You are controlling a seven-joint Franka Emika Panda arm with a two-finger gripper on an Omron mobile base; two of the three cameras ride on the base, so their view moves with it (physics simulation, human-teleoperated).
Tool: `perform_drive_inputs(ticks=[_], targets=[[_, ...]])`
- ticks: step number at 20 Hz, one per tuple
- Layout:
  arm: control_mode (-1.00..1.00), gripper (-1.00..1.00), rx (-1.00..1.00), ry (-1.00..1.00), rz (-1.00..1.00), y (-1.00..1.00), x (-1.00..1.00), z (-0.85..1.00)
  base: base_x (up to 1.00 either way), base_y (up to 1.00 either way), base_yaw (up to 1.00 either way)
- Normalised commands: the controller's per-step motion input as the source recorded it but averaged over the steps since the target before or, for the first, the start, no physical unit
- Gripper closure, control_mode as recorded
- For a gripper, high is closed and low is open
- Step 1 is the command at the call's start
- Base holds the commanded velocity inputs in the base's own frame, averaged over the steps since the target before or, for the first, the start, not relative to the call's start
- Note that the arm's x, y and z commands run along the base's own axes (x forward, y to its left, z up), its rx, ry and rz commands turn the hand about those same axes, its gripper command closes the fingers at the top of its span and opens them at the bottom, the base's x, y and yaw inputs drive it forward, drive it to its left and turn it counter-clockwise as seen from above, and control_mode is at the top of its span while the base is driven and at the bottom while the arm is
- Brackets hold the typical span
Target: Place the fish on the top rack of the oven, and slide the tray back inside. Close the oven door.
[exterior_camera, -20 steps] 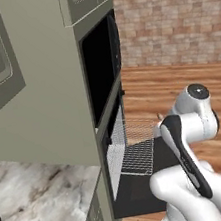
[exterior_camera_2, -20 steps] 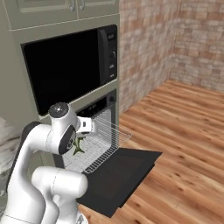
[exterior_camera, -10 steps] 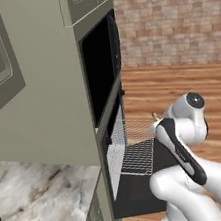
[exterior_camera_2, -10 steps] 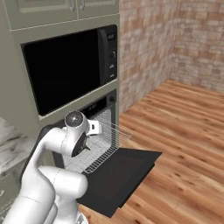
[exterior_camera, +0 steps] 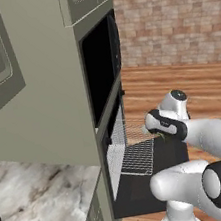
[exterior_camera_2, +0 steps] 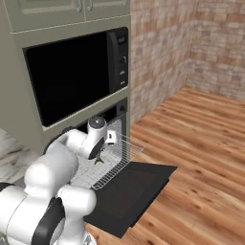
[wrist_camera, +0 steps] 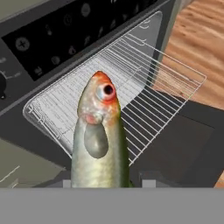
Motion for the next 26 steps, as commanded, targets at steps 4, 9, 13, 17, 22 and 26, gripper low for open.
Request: perform_drive_inputs(ticks=[4, 9, 13, 17, 22, 26], targets=[[-1.0, 1.0, 0.0, 0.06, 0.01, -0.12, 0.22, -0.35, 0.0, 0.0, 0.0], [-1.0, 1.0, 0.01, 0.0, -0.07, -0.06, 0.09, -0.33, 0.0, 0.0, 0.0], [-1.0, 1.0, 0.02, 0.0, -0.13, 0.0, 0.33, -0.31, 0.0, 0.0, 0.0], [-1.0, 1.0, 0.01, 0.0, -0.09, 0.0, 0.26, -0.35, 0.0, 0.0, 0.0], [-1.0, 1.0, 0.02, 0.0, -0.08, -0.03, 0.11, -0.37, 0.0, 0.0, 0.0], [-1.0, 1.0, 0.06, 0.0, -0.06, -0.08, 0.09, -0.26, 0.0, 0.0, 0.0]])
